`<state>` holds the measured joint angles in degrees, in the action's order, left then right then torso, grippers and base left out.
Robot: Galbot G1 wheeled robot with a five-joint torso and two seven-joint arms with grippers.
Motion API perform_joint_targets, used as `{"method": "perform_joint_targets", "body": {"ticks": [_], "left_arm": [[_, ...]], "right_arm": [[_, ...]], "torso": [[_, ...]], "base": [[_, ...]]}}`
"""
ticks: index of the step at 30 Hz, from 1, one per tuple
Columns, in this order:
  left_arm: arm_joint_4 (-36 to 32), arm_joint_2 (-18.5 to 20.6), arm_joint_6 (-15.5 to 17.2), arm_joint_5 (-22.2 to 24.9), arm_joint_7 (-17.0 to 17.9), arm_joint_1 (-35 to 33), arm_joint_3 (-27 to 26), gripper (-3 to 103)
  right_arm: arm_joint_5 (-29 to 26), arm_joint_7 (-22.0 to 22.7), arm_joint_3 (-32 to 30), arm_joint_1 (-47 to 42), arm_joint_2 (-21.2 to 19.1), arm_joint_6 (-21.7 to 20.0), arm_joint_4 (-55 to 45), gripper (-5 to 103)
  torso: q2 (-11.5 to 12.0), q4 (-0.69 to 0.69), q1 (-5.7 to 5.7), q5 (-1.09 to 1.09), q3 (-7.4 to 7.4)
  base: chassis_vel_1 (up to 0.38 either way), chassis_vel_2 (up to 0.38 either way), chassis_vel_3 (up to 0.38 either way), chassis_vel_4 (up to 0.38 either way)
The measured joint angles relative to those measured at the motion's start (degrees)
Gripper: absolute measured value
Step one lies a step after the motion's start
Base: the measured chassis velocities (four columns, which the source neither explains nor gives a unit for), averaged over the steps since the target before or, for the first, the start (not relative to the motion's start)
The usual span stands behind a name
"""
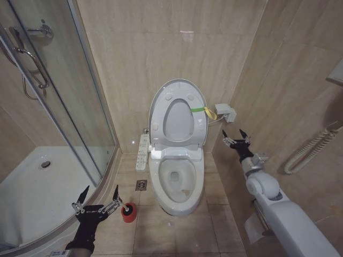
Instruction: Open the toilet lid, clean the toilet bowl with a toilet brush, close the toilet lid, and flush.
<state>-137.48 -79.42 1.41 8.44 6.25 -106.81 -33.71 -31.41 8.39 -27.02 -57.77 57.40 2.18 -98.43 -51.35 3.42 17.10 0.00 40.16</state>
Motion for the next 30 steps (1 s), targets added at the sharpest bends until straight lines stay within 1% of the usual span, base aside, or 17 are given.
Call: {"method": "perform_joint_targets", "body": {"ticks": [7, 10, 12, 15, 16, 20, 28, 30], "left_arm": [[0.0, 0.0, 0.0, 0.0, 0.0, 0.0, 0.0, 100], [0.0, 0.0, 0.0, 0.0, 0.0, 0.0, 0.0, 100], [0.0, 0.0, 0.0, 0.0, 0.0, 0.0, 0.0, 100], [0.0, 0.0, 0.0, 0.0, 0.0, 0.0, 0.0, 100], [0.0, 0.0, 0.0, 0.0, 0.0, 0.0, 0.0, 100], [0.0, 0.0, 0.0, 0.0, 0.0, 0.0, 0.0, 100], [0.0, 0.0, 0.0, 0.0, 0.0, 0.0, 0.0, 100], [0.0, 0.0, 0.0, 0.0, 0.0, 0.0, 0.0, 100]], "right_arm": [[1.6, -0.5, -1.5, -2.3, 2.6, 0.7, -0.6, 90], [3.1, -1.3, -2.5, -3.7, 4.1, 1.4, -0.8, 90], [3.2, -1.3, -2.5, -3.9, 4.2, 1.5, -0.8, 90], [6.2, -2.7, -3.9, -5.5, 5.8, 2.6, -0.8, 90], [6.2, -2.7, -3.9, -5.5, 5.8, 2.6, -0.8, 90], [8.3, -3.6, -5.2, -7.9, 8.1, 3.4, -1.2, 90], [11.1, -4.8, -6.0, -10.7, 10.7, 4.5, -1.5, 91], [12.1, -5.2, -6.3, -11.7, 11.9, 5.0, -1.7, 91]], "torso": [[0.0, 0.0, 0.0, -0.01, 0.0], [0.0, 0.0, 0.0, -0.01, 0.0], [0.0, 0.0, 0.0, -0.01, 0.0], [0.0, 0.01, 0.0, -0.01, 0.0], [0.0, 0.01, 0.0, -0.01, 0.0], [0.0, 0.01, 0.0, 0.0, 0.0], [0.0, 0.0, 0.0, 0.0, 0.0], [0.0, 0.01, 0.0, 0.0, 0.0]], "base": [[0.0, 0.0, 0.0, 0.0], [0.0, 0.0, 0.0, 0.0], [0.0, 0.0, 0.0, 0.0], [0.0, 0.0, 0.0, 0.0], [0.0, 0.0, 0.0, 0.0], [0.0, 0.0, 0.0, 0.0], [0.0, 0.0, 0.0, 0.0], [0.0, 0.0, 0.0, 0.0]]}}
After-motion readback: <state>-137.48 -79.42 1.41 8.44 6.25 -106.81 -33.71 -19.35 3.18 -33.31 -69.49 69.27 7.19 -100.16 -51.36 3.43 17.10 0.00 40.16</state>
